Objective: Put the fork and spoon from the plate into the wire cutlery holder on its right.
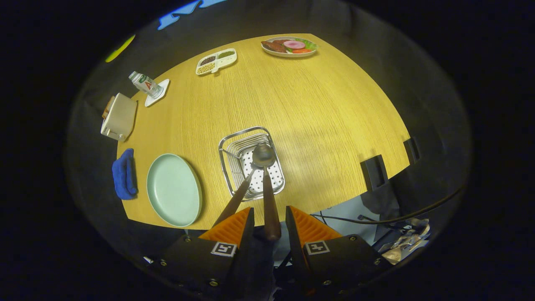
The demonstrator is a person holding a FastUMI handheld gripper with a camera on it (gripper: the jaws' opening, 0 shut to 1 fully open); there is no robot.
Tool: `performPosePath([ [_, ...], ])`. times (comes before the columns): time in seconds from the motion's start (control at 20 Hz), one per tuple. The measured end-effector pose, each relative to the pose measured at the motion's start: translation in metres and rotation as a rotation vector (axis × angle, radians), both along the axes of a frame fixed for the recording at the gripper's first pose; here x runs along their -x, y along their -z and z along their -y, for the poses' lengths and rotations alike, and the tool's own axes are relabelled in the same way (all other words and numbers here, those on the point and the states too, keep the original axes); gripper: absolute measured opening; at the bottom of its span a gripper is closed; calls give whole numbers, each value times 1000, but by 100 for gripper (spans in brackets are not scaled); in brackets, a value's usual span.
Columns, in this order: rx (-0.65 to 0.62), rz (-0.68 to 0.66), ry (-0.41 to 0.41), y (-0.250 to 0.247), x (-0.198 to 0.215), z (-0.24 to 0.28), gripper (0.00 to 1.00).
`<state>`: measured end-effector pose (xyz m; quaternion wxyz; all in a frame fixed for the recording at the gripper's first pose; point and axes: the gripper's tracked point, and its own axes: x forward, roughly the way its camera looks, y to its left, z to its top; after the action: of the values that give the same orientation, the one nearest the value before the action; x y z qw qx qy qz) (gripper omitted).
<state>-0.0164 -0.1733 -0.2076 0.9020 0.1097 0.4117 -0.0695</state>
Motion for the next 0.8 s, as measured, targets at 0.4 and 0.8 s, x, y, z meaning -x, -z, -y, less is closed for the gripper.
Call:
performPosePath([
  [0.4, -20, 11, -7, -4, -3, -4, 45],
  [0.8, -31, 45, -16, -26, -7, -8, 45],
])
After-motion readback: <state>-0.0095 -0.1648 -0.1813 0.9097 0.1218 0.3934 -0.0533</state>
